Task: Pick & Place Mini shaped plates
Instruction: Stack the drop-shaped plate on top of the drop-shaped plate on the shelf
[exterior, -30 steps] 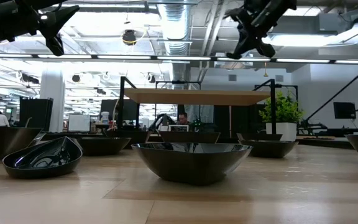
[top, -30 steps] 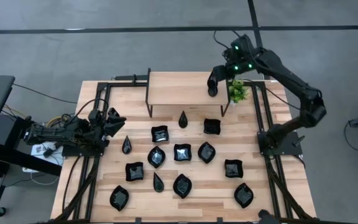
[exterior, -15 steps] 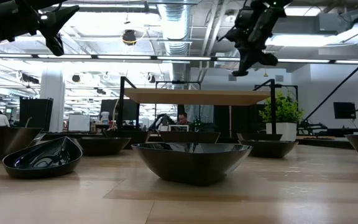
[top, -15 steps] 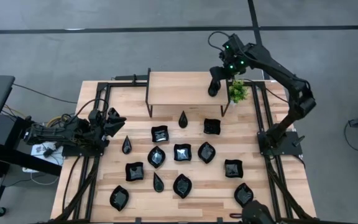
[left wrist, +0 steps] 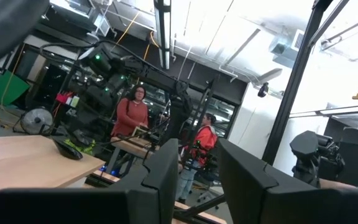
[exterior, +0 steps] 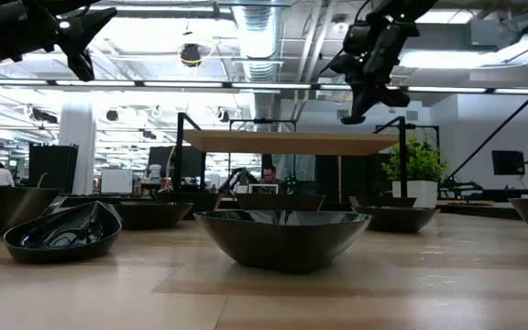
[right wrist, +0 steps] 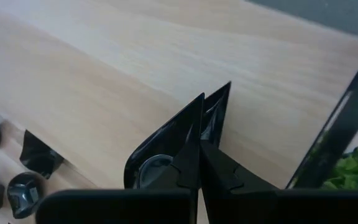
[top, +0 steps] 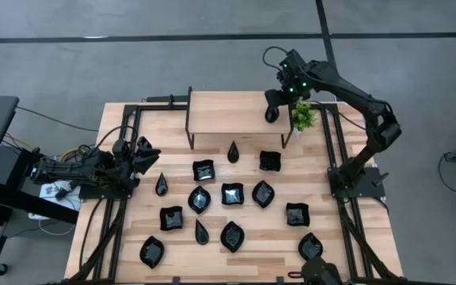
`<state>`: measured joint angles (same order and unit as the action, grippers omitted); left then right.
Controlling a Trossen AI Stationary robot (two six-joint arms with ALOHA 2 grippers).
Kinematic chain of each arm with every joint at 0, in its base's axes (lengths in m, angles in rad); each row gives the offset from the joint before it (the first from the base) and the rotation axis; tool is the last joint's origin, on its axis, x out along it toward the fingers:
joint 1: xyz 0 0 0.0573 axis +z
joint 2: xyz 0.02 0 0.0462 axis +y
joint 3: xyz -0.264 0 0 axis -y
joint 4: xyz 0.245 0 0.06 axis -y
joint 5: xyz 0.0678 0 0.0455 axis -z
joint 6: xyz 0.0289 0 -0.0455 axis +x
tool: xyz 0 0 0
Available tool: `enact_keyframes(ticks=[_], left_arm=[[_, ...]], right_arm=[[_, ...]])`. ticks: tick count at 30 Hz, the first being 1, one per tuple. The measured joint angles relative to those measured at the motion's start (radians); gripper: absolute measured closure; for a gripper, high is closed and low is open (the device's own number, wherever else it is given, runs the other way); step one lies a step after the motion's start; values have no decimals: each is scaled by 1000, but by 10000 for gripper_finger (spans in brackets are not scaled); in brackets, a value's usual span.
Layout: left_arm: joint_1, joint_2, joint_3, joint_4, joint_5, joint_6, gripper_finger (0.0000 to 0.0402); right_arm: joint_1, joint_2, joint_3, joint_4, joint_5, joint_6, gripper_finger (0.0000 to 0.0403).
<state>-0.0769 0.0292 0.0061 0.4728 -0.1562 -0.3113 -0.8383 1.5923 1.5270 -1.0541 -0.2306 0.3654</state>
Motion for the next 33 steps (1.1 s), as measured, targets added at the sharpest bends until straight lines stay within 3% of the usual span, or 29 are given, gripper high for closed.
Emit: enact_keyframes(ticks=[33], left_arm=[[0, 0, 0, 0, 0, 0, 290]], right_arm=[[-26, -1, -91, 118, -4, 25, 403]])
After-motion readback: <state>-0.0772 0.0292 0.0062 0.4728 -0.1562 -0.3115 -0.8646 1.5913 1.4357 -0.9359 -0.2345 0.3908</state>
